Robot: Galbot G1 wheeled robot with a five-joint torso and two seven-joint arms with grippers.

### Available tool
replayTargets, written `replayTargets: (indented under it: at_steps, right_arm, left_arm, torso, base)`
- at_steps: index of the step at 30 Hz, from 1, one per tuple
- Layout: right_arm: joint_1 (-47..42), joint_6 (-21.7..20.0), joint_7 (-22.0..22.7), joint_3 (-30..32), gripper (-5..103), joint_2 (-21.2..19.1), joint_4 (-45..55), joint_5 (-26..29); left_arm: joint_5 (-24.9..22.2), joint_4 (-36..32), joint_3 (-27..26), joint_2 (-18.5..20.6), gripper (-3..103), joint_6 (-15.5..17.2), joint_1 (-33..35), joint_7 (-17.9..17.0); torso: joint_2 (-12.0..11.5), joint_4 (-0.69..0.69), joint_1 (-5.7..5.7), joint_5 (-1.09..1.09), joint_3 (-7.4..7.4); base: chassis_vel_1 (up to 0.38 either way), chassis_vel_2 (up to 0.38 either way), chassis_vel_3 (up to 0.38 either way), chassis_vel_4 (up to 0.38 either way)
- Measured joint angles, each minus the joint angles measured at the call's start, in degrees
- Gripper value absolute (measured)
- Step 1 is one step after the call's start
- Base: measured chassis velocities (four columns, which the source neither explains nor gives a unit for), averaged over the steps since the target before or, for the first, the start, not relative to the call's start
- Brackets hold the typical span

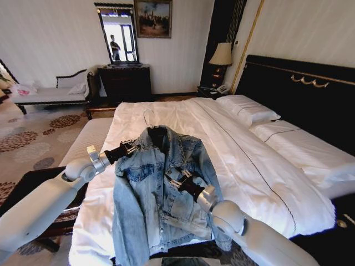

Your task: Pick up the clothes from the bed and hang them on the clothes hanger.

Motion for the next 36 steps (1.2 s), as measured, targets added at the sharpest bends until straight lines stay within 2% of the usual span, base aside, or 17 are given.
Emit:
replayTargets:
  at_steps: [2, 3, 6, 7, 9, 10, 15, 17, 24, 26, 29, 36]
  right_arm:
    - [-0.1, 0.0, 0.4, 0.6, 66, 0.0, 0.0, 0.2]
    - [-0.5, -0.8, 1.5, 2.6, 77, 0.1, 0.0, 0.7]
    - [-0.8, -1.1, 1.6, 3.2, 77, 0.1, -0.1, 0.8]
    - [-3.0, -1.8, 1.3, 5.1, 88, -0.5, -0.5, 0.2]
    - [-5.2, -1.6, 0.7, 5.8, 97, -1.0, -1.1, -1.4]
    - [-6.0, -1.1, 0.6, 6.1, 99, -0.9, -1.6, -2.1]
    - [-4.6, -0.8, 2.0, 6.3, 100, 0.3, -1.9, -0.7]
    - [-0.8, -0.8, 3.5, 6.2, 100, 0.9, -2.0, 0.7]
    - [5.3, -1.0, 4.3, 8.9, 100, -0.3, -0.2, 3.1]
    - [4.4, -1.6, 3.1, 10.8, 100, -1.6, 1.4, 3.9]
    - [0.5, -1.4, 1.6, 12.9, 100, -2.8, 3.5, 3.3]
    - [-1.3, -2.2, 3.1, 15.5, 100, -1.6, 6.5, 5.7]
  left_arm:
    - [0.0, -0.2, -0.1, 0.1, 24, 0.0, 0.0, 0.0]
    - [-0.2, -0.5, -0.4, 0.6, 24, 0.0, 0.0, -0.2]
    - [-0.4, -0.6, -0.5, 0.7, 24, 0.0, 0.0, -0.2]
    - [-1.1, -1.0, -0.8, 1.6, 24, 0.0, -0.4, -0.3]
    - [-1.9, -1.2, -1.0, 2.3, 24, 0.0, -1.0, -0.3]
    - [-2.4, -1.4, -1.1, 2.7, 24, 0.0, -1.5, -0.3]
    - [-3.4, -1.9, -1.3, 3.5, 24, 0.0, -2.4, -0.7]
    - [-3.8, -2.9, -1.7, 4.2, 24, 0.0, -2.1, -1.0]
    - [-3.8, -4.6, -3.7, 5.0, 24, 0.0, -0.1, -1.6]
    - [-3.9, -4.6, -4.2, 5.4, 24, 0.0, 0.2, -1.7]
    - [-3.9, -4.4, -4.7, 5.5, 24, 0.0, 0.7, -1.7]
    - [-2.2, -4.6, -4.6, 4.1, 24, 0.0, 2.5, -2.0]
  torso:
    - [0.0, 0.0, 0.0, 0.0, 0.0]
    - [0.0, 0.02, 0.0, 0.0, 0.0]
    - [0.0, 0.02, 0.0, 0.0, 0.0]
    - [0.0, 0.02, 0.01, 0.0, 0.0]
    - [0.0, -0.01, 0.01, 0.0, 0.01]
    - [0.0, -0.02, 0.0, 0.01, 0.0]
    - [0.0, 0.0, -0.01, 0.01, 0.0]
    - [0.0, 0.02, 0.0, 0.01, 0.0]
    - [0.0, 0.01, 0.01, 0.0, 0.0]
    - [0.0, 0.03, 0.01, 0.0, 0.0]
    - [0.0, -0.02, 0.0, 0.0, 0.0]
    - [0.0, 0.01, 0.0, 0.01, 0.0]
  base:
    - [0.0, 0.0, 0.0, 0.0]
    - [0.0, 0.0, 0.0, 0.0]
    - [0.0, 0.0, 0.0, 0.0]
    - [0.0, 0.0, 0.0, 0.0]
    - [0.0, 0.0, 0.0, 0.0]
    - [0.0, 0.0, 0.0, 0.0]
    - [0.0, 0.0, 0.0, 0.0]
    - [0.0, 0.0, 0.0, 0.0]
    - [0.0, 0.0, 0.0, 0.0]
    - [0.0, 0.0, 0.0, 0.0]
    - [0.0, 0.0, 0.0, 0.0]
    - [0.0, 0.0, 0.0, 0.0]
